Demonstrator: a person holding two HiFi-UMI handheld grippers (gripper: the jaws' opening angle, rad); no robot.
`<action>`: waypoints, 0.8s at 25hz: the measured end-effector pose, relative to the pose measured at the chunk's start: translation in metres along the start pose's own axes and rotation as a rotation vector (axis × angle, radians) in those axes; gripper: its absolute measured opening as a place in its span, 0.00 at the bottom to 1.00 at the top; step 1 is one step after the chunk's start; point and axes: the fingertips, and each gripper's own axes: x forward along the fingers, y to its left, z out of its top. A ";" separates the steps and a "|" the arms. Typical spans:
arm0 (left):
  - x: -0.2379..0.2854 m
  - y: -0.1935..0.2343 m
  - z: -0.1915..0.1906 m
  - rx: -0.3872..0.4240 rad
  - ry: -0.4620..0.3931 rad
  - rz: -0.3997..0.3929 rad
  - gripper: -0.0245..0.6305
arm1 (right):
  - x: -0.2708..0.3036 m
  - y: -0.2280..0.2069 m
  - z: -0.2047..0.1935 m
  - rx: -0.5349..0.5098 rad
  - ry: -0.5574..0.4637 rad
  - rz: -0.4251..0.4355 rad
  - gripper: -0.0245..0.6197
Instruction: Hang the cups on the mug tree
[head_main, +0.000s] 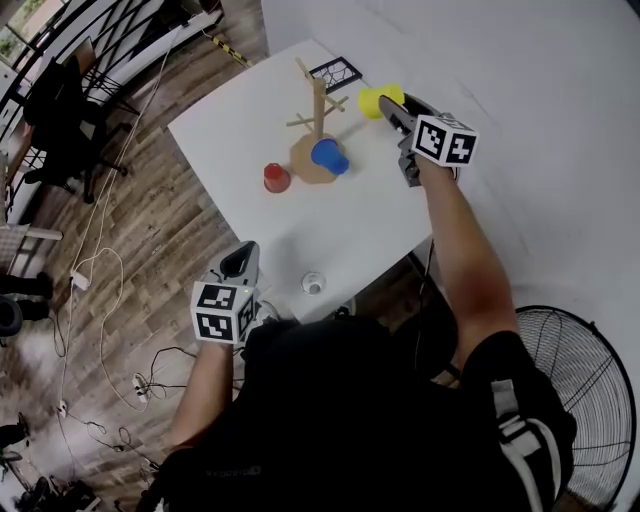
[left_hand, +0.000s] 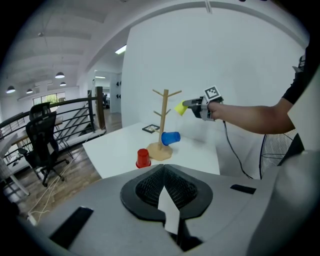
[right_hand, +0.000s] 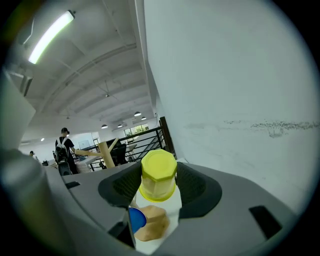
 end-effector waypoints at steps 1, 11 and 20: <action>-0.001 0.000 0.000 -0.002 -0.004 0.001 0.06 | 0.001 0.002 0.003 0.022 -0.010 0.008 0.38; -0.021 0.008 -0.011 -0.032 -0.017 0.037 0.06 | 0.019 0.030 -0.001 0.125 0.014 0.100 0.38; -0.036 0.017 -0.021 -0.061 -0.011 0.072 0.06 | 0.040 0.039 -0.022 0.305 0.057 0.169 0.38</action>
